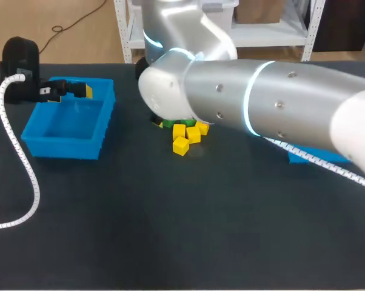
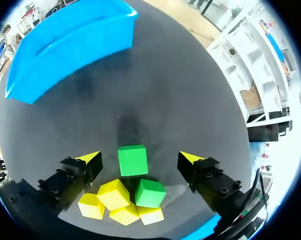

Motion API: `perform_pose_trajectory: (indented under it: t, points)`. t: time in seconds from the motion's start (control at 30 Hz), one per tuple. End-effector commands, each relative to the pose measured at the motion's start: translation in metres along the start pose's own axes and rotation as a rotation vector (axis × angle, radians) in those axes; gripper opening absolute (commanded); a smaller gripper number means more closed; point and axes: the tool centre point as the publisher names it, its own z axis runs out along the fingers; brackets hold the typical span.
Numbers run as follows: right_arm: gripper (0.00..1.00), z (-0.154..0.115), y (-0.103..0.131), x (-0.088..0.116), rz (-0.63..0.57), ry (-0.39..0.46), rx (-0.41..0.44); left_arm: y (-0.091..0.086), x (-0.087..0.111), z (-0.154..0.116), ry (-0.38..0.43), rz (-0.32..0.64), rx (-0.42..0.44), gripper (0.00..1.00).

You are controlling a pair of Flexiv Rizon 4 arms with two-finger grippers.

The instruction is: Put the green cubes in the right bin and the yellow cubes in the left bin.

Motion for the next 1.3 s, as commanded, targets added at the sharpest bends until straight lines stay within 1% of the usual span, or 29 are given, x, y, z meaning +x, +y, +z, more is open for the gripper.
perform_pose_trajectory:
  t: [0.03,0.2,0.23,0.3,0.33,0.63,0.73,0.83,0.9,1.07,1.17,1.3]
  points:
    - [1.0,0.014,-0.002,-0.002,0.001,0.032,-0.009,0.001,0.0,0.0,-0.002,0.0,0.002,1.0]
    - [1.0,0.031,-0.001,0.003,0.005,0.071,-0.023,0.001,0.0,0.0,-0.002,0.0,0.002,1.0]
    - [0.47,0.034,0.0,0.004,0.006,0.072,-0.022,0.001,0.0,0.0,-0.002,0.0,0.002,1.0]
    - [0.12,0.037,0.0,0.006,0.013,0.078,-0.024,0.001,0.0,0.0,-0.002,0.0,0.002,1.0]
    - [0.0,0.038,0.0,0.007,0.016,0.08,-0.025,0.001,0.0,0.0,-0.002,0.0,0.002,1.0]
    - [0.0,0.035,-0.001,0.005,0.016,0.077,-0.007,0.001,0.0,0.0,-0.002,0.0,0.002,1.0]
    - [0.0,0.028,-0.003,0.003,0.02,0.06,0.017,0.001,0.0,0.0,-0.002,0.0,0.002,1.0]
    - [0.0,0.012,-0.009,0.001,0.028,0.03,0.054,0.001,0.0,0.0,-0.002,0.0,0.002,1.0]
    - [0.0,-0.004,-0.015,0.0,0.035,-0.002,0.08,0.001,0.0,0.0,-0.002,0.0,0.002,1.0]
    - [0.0,-0.049,-0.043,0.001,0.072,-0.085,0.159,0.001,0.0,0.0,-0.002,0.0,0.002,1.0]
    - [0.0,-0.072,-0.062,0.006,0.114,-0.122,0.205,0.001,0.0,0.0,-0.002,0.0,0.002,1.0]
    - [0.0,-0.093,-0.091,0.023,0.204,-0.144,0.25,0.001,0.0,0.0,-0.002,0.0,0.002,1.0]
